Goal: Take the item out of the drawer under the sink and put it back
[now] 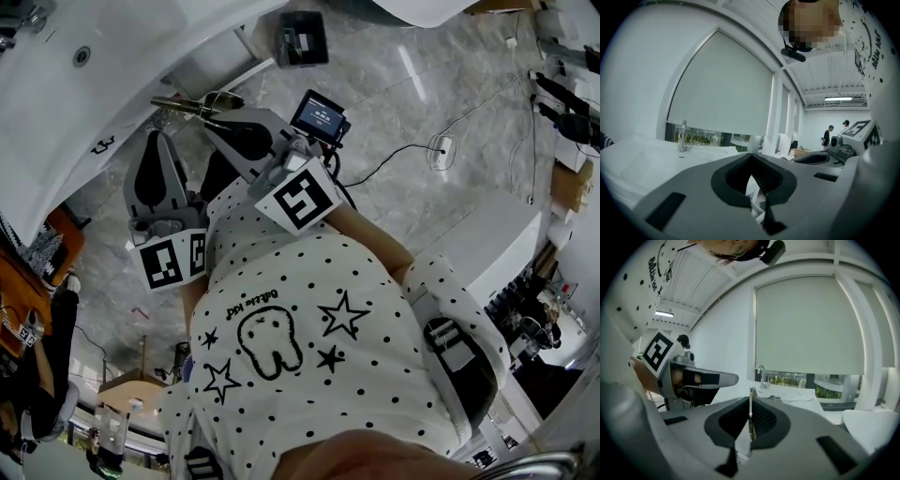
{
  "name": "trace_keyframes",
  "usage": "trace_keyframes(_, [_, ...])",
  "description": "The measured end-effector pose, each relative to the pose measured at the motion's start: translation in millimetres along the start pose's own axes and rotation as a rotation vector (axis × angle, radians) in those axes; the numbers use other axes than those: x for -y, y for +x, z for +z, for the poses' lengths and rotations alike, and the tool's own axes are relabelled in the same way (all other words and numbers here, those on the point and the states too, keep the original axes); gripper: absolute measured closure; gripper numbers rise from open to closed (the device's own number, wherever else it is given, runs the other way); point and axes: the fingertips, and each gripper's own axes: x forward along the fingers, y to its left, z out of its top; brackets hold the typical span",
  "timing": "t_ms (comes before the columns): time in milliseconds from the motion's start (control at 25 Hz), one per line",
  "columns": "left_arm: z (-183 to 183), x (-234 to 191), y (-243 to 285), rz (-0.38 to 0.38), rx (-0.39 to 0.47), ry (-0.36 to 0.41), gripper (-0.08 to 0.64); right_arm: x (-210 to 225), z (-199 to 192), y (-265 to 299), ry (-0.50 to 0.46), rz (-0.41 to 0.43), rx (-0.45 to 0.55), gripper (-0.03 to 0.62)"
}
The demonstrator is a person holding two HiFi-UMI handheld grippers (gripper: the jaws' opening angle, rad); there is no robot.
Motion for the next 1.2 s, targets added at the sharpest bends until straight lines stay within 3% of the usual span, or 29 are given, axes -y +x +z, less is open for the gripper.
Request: trace_keyframes(1200, [-0.3, 2.4, -0.9, -0.003, -0.007, 0.026, 0.565, -1.1, -0.5, -2.1, 0.003, 0.003, -0.001, 0.578])
